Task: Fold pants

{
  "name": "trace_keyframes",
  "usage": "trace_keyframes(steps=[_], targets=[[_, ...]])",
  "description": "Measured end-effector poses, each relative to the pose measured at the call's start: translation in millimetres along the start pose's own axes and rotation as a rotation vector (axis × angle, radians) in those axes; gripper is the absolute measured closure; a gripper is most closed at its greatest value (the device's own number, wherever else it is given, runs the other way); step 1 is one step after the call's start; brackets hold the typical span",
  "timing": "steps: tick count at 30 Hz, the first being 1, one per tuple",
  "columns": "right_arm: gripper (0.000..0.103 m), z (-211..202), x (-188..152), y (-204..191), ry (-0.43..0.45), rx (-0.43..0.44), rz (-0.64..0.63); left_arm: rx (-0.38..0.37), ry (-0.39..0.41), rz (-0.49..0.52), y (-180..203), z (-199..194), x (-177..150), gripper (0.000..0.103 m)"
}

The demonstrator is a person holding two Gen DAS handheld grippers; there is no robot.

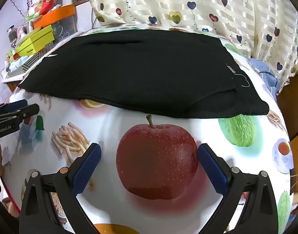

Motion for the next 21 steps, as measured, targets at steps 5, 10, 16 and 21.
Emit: trace_keyframes(steps=[5, 10, 16, 21], targets=[[0.003, -0.2, 0.2, -0.2, 0.0, 0.0, 0.0, -0.002, -0.004, -0.006, -0.5, -0.2, 0.0, 0.039], [0.003, -0.3, 0.4, 0.1, 0.0, 0.0, 0.001, 0.001, -0.005, -0.004, 3.1, -1.1, -3.2, 0.038], [0.003, 0.3, 0.3, 0.1, 0.0, 0.001, -0.001, 0.003, -0.006, -0.002, 0.9, -1.6, -0.7, 0.038], [0.003, 0.4, 0.3, -0.1, 0.0, -0.001, -0.001, 0.004, -0.004, -0.001, -0.6, -0.7, 2.1, 0.038]])
Point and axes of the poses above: each gripper's, at about its wrist camera, not at the fingertips, and z roughly the way its jaws point, y to its right, x to its top, the point moved 7 cm from there along z, roughly the way its jaws point, and after that the axes turned 7 degrees about y, right-handed, at the moved point
